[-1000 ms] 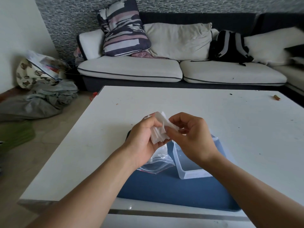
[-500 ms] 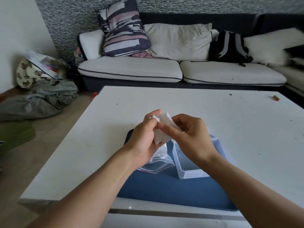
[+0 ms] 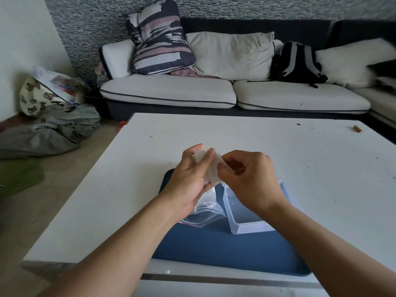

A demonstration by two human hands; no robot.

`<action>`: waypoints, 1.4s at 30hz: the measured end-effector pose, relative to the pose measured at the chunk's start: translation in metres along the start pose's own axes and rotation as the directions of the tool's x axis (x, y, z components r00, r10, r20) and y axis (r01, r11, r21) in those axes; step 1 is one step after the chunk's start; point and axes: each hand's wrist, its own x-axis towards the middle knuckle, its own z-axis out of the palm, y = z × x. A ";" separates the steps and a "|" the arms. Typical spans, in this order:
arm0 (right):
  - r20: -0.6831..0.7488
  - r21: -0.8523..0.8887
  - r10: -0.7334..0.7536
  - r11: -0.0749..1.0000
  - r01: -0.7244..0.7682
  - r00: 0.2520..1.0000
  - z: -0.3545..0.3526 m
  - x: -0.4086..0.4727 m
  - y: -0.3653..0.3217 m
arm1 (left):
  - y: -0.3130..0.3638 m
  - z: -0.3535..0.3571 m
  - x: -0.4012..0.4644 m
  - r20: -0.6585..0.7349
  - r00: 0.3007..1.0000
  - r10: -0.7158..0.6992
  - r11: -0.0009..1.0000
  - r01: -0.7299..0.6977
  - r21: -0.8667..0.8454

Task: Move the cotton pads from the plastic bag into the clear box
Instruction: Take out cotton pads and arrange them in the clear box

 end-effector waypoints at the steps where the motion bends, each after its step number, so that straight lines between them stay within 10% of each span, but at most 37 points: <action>1: 0.001 -0.025 -0.024 0.999 0.024 1.000 0.000 0.001 0.001 | -0.001 0.000 0.000 -0.017 1.000 0.008 1.000 -0.008 0.005; 8: 0.058 0.020 -0.049 0.999 0.048 0.997 0.000 0.002 0.005 | -0.004 -0.002 0.001 -0.110 0.992 0.061 0.997 -0.056 0.049; 20: 0.320 0.447 0.206 0.828 -0.339 0.925 -0.006 0.006 0.007 | 0.007 -0.003 -0.002 0.049 0.996 -0.077 0.997 0.077 0.007; 34: -0.143 0.112 0.093 0.991 -0.077 0.985 -0.005 0.003 0.002 | 0.009 -0.002 -0.004 0.118 0.991 -0.059 0.988 0.074 -0.133; 42: -0.036 -0.009 -0.037 0.999 0.036 0.999 0.005 -0.004 -0.004 | 0.003 0.002 -0.005 0.152 0.987 -0.051 0.998 0.055 -0.018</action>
